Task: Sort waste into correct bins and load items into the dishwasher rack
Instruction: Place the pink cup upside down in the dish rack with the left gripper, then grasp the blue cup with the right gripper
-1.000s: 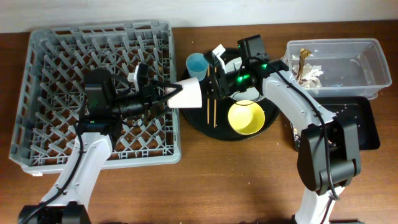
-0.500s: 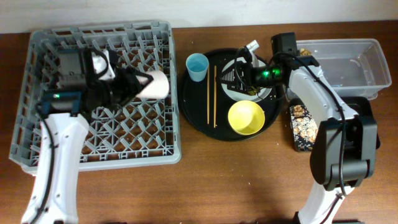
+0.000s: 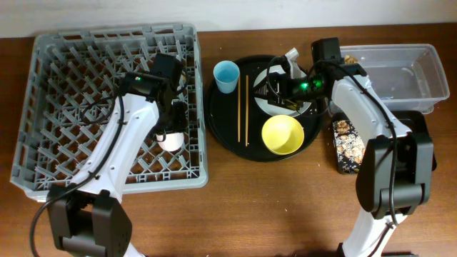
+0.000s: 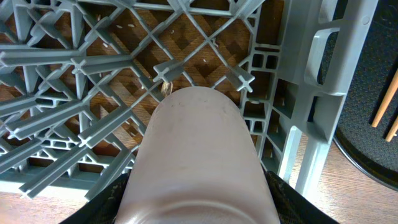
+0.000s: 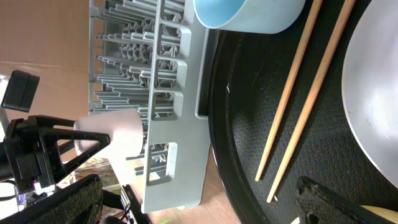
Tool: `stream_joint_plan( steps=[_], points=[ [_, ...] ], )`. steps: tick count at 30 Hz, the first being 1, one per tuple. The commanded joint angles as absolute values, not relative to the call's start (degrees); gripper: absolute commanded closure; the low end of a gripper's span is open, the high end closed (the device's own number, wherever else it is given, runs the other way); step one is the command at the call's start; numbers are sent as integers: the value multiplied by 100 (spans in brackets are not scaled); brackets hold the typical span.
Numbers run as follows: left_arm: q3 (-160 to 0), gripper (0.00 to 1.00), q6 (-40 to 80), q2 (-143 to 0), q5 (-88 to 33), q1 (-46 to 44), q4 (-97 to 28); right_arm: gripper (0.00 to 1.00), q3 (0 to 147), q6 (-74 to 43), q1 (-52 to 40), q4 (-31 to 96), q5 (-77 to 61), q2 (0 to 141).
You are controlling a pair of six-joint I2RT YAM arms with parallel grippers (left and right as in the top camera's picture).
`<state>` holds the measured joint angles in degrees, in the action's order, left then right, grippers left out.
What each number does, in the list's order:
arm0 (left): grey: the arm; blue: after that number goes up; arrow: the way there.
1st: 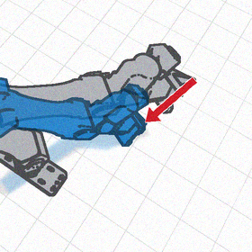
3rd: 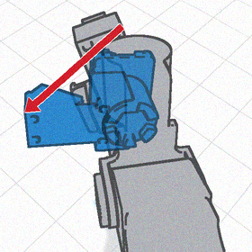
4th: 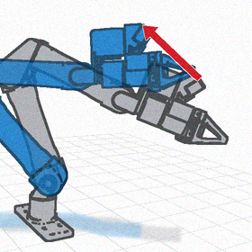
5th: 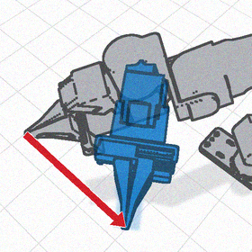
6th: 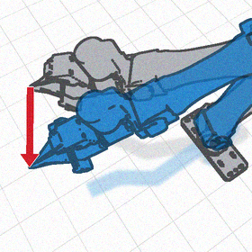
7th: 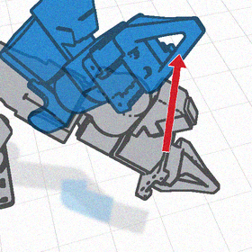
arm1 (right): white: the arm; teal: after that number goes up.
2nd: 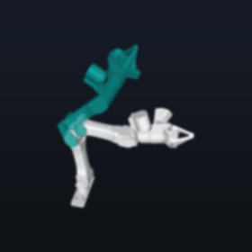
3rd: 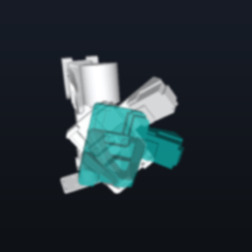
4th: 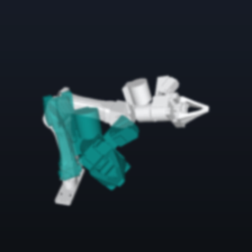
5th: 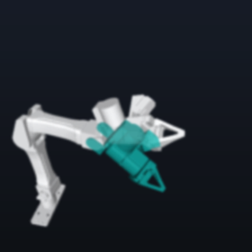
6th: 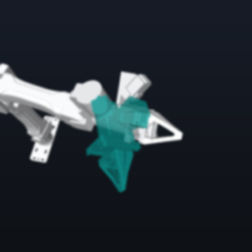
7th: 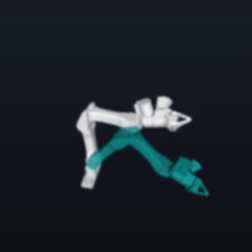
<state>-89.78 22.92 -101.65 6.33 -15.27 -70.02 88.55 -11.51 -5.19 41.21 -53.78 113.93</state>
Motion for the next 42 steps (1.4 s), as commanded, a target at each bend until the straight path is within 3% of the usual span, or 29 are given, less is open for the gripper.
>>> stream_joint_plan(
  steps=[1, 5, 19, 20, 22, 24, 27, 30, 32, 34, 36, 42],
  points=[
    [-9006, 84, 2217, -10200, 626, -1586, -6938, 1, 8840, -1072, -539, 4117, -5328, 11212],
    [-10160, 84, 2171, -10200, 587, -1791, -7677, 1, 8840, -1072, -539, 4119, -5328, 11212],
    [-10016, 83, 2176, -11262, 731, -2051, -8018, 1, 8840, -1072, -539, 4163, -5325, 11212],
    [-10016, 78, 2178, -11345, 731, -2051, -7994, 1, 8840, -1072, -539, 4163, -5325, 11212],
    [-10016, 28, 2176, -11454, 731, -2051, -7891, 1, 8840, -1070, -539, 4165, -5325, 11212],
    [-10031, 15, 2176, -11452, 687, -2045, -7922, 1, 8840, -1070, -537, 4165, -5325, 11212],
    [-10536, 14, 2174, -11428, 687, -2047, -8221, 1, 8840, -1072, -537, 4185, -5328, 11212],
    [-12112, 14, 1747, -11386, 620, -2053, -8444, 11, 8844, -1070, -187, 4480, -5802, 10803],
    [-12348, 14, 1308, -11389, 620, -2062, -7640, 13, 8844, -840, 263, 5144, -5404, 10027],
    [-12348, 13, 545, -11692, -34, -2102, -5940, 8, 8844, -565, 379, 6010, -3339, 8385],
    [-12348, 8, 530, -12169, -325, -2102, -5083, 2, 8844, -668, 377, 6184, -2967, 7673],
    [-12348, 11, 316, -13314, -405, -2139, -4025, 1, 8840, -666, 370, 6335, -2971, 7822]
  ],
)
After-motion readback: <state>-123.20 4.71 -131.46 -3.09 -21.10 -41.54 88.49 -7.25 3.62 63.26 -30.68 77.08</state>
